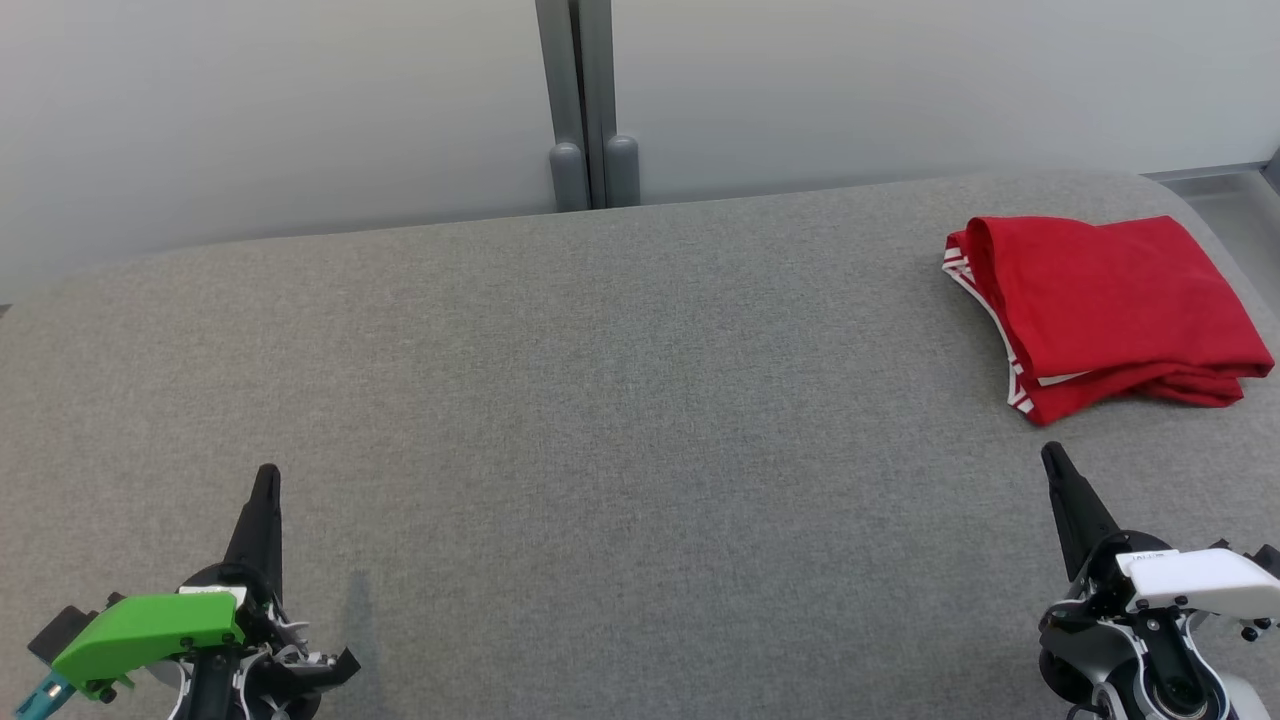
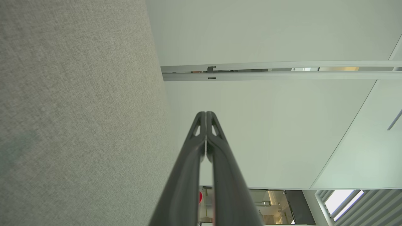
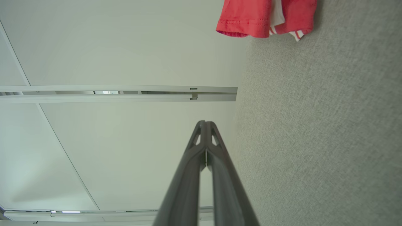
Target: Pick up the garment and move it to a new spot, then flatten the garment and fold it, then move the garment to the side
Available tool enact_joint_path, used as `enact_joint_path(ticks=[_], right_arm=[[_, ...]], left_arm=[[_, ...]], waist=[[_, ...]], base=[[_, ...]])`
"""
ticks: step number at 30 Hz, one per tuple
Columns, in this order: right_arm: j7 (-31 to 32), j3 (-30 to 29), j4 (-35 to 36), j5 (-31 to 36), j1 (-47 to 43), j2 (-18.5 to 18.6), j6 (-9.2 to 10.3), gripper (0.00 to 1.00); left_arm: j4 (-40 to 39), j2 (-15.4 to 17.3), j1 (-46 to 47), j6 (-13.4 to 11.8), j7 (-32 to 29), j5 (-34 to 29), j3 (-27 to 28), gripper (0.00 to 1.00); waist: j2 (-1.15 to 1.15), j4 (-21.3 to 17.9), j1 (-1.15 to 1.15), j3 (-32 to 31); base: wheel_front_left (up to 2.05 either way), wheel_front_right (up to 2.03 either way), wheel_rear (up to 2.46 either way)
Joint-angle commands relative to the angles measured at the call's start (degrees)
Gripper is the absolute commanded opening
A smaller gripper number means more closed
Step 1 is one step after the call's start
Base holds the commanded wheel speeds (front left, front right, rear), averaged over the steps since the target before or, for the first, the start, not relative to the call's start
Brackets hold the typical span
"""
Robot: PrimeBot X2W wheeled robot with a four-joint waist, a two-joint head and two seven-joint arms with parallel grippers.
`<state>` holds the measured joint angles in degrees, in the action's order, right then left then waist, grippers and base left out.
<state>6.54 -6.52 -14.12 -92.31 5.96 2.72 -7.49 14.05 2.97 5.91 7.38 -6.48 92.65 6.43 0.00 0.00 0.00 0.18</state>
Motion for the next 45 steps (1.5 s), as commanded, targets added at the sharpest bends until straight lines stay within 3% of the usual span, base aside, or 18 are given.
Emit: enact_joint_path(ticks=[1, 45], right_arm=[[0.17, -0.09, 0.24, -0.21, 0.48, 0.3, 0.0, 0.0], [0.16, -0.08, 0.24, -0.21, 0.48, 0.3, 0.0, 0.0]], left_arm=[[-0.01, 0.03, 0.71, 0.26, -0.17, -0.33, 0.19, 0.0], [-0.01, -0.02, 0.72, 0.26, -0.25, -0.39, 0.26, 0.0]], waist=[[0.0, 0.0, 0.0, 0.0], [0.0, 0.0, 0.0, 0.0]], base=[[0.0, 0.0, 0.0], [0.0, 0.0, 0.0]])
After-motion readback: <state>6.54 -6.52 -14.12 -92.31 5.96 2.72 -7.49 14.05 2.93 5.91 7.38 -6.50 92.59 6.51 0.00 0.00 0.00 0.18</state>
